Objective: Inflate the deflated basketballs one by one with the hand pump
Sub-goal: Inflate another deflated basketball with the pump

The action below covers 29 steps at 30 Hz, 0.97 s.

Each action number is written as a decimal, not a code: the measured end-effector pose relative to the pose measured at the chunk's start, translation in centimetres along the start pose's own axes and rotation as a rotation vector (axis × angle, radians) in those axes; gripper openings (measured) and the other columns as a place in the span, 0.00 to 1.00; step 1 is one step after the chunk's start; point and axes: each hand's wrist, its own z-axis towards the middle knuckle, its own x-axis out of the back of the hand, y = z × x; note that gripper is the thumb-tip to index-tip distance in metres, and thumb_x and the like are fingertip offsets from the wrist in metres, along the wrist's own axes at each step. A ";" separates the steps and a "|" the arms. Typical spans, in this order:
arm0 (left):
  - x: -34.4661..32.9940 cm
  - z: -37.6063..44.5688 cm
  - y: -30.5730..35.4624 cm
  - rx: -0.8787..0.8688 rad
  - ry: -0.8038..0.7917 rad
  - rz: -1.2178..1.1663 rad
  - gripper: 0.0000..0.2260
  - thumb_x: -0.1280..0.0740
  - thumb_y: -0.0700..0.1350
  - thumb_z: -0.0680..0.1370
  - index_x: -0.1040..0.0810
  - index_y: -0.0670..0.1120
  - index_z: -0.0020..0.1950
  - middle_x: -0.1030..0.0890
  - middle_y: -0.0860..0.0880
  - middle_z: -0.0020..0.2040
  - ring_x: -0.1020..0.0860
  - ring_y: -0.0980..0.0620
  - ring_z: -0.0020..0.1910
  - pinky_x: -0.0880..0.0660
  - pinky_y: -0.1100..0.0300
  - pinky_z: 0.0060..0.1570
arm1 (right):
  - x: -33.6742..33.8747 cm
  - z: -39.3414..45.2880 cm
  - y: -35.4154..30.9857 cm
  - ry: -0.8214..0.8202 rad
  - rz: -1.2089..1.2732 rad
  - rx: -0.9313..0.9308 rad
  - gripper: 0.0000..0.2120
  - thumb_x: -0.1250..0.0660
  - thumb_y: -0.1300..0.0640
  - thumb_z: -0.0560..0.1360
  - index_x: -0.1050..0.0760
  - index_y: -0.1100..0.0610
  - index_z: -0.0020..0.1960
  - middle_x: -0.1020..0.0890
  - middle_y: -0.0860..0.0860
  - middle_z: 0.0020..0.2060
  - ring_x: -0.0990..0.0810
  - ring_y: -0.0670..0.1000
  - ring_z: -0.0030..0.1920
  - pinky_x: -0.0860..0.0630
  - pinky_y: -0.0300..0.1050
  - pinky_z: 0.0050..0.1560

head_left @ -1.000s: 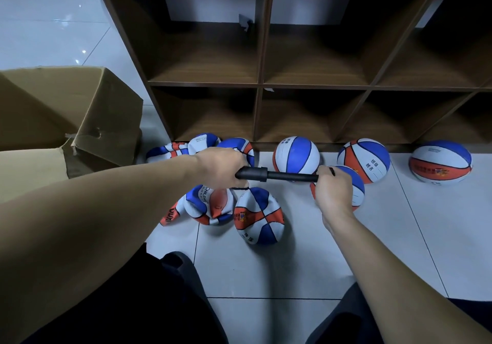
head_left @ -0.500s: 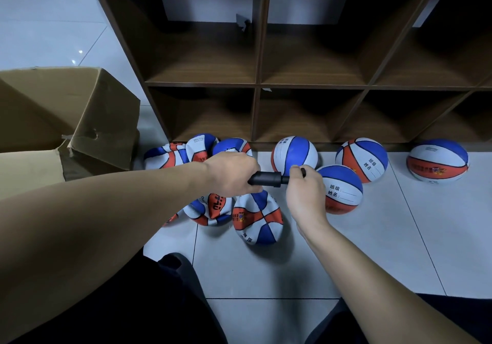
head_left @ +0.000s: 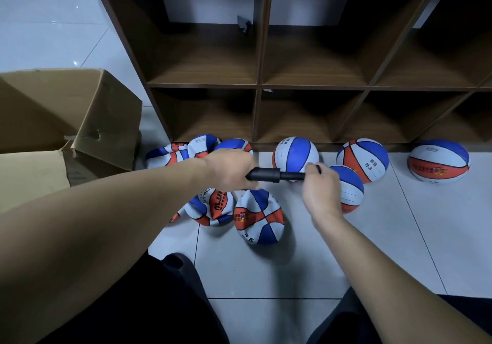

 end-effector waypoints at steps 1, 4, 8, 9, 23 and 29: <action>0.1 -0.2 -0.7 0.023 -0.020 -0.002 0.12 0.29 0.60 0.81 0.23 0.54 0.45 0.19 0.51 0.38 0.20 0.49 0.38 0.24 0.51 0.37 | 0.6 0.6 0.4 0.023 0.020 -0.033 0.16 0.39 0.57 0.82 0.34 0.58 0.35 0.30 0.53 0.32 0.33 0.55 0.35 0.36 0.51 0.37; 0.4 -0.7 -2.0 0.071 -0.085 -0.017 0.11 0.29 0.60 0.81 0.23 0.54 0.47 0.20 0.52 0.39 0.21 0.50 0.39 0.24 0.51 0.41 | 1.6 1.5 1.3 0.054 0.040 -0.103 0.15 0.38 0.57 0.81 0.32 0.58 0.36 0.29 0.53 0.32 0.32 0.54 0.36 0.35 0.50 0.37; 0.2 -1.0 -1.8 0.051 -0.077 0.029 0.10 0.29 0.59 0.82 0.23 0.55 0.48 0.21 0.54 0.39 0.22 0.52 0.39 0.23 0.51 0.44 | 1.0 1.0 1.5 0.072 0.062 -0.087 0.16 0.38 0.58 0.81 0.35 0.57 0.35 0.31 0.52 0.30 0.34 0.54 0.34 0.37 0.49 0.36; 0.1 -1.0 -1.8 0.046 -0.071 0.027 0.10 0.30 0.59 0.82 0.23 0.54 0.48 0.21 0.53 0.40 0.21 0.51 0.39 0.22 0.50 0.44 | 0.8 0.8 1.4 0.075 0.063 -0.072 0.17 0.39 0.59 0.81 0.36 0.56 0.35 0.32 0.51 0.30 0.35 0.53 0.34 0.38 0.49 0.36; -0.4 -0.5 1.2 -0.034 -0.021 0.022 0.13 0.31 0.60 0.83 0.21 0.52 0.46 0.20 0.51 0.38 0.21 0.50 0.37 0.29 0.55 0.34 | -2.1 -2.3 0.3 -0.040 0.051 0.029 0.17 0.40 0.56 0.85 0.34 0.57 0.37 0.30 0.51 0.32 0.32 0.52 0.34 0.35 0.51 0.36; -0.4 -0.2 2.0 -0.049 -0.009 0.043 0.14 0.31 0.61 0.82 0.21 0.52 0.46 0.20 0.51 0.38 0.21 0.50 0.37 0.26 0.54 0.36 | -2.5 -2.7 0.1 -0.074 0.001 0.054 0.17 0.41 0.54 0.87 0.30 0.56 0.40 0.27 0.50 0.34 0.28 0.50 0.35 0.33 0.46 0.35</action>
